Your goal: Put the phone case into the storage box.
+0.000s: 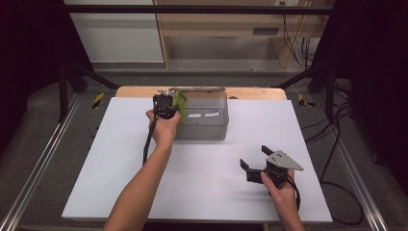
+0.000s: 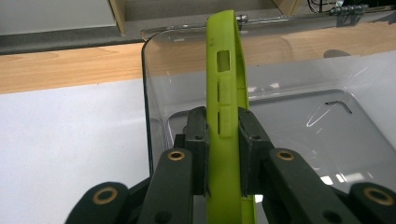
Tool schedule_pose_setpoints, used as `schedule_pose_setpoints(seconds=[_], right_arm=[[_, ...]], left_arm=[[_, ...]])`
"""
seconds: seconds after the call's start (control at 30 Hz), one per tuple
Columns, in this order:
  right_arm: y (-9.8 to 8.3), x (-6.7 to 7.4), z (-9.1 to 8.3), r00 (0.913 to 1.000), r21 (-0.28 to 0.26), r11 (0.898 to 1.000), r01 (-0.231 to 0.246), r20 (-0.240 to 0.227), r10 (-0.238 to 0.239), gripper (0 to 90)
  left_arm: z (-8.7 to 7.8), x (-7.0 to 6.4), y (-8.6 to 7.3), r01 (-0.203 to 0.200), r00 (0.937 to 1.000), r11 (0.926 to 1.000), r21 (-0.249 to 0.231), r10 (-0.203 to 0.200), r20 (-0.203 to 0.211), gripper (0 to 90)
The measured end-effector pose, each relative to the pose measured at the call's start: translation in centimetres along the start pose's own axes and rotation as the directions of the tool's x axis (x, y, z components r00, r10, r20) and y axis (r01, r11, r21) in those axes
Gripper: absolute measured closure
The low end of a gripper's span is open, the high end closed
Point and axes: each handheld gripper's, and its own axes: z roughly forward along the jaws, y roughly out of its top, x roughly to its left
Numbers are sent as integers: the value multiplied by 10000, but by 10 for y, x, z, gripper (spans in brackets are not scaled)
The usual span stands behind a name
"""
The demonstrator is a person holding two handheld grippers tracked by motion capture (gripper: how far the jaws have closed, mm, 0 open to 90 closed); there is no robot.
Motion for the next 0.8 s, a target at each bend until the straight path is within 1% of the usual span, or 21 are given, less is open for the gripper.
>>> schedule_pose_setpoints(seconds=[0.27,0.43,0.47,0.57,0.63,0.67,0.73,0.8], right_arm=[[0,0,0,10000,3,10000,-6,10,6,46],[0,0,0,10000,-1,10000,-21,3,21,46],[0,0,0,10000,3,10000,-28,4,28,46],[0,0,0,10000,0,10000,-32,10,32,46],[0,0,0,10000,7,10000,-6,3,6,46],[0,1,0,10000,15,10000,-6,-4,6,46],[0,1,0,10000,7,10000,-5,-2,5,46],[0,1,0,10000,1,10000,-5,1,5,46]], left_arm=[[0,0,0,6,10000,10000,75,-5,-41,772],[0,0,0,49,10000,10000,57,-49,32,766],[0,0,0,70,10000,10000,27,-70,7,755],[-1,0,1,111,9999,9999,-81,-111,-27,680],[-3,1,1,74,9999,9996,-266,-77,-102,624],[-4,1,2,48,10000,9993,-383,-50,-63,607],[-7,2,3,166,9997,9977,-657,-153,207,600],[-12,2,5,10,9996,9948,-1021,20,286,592]])
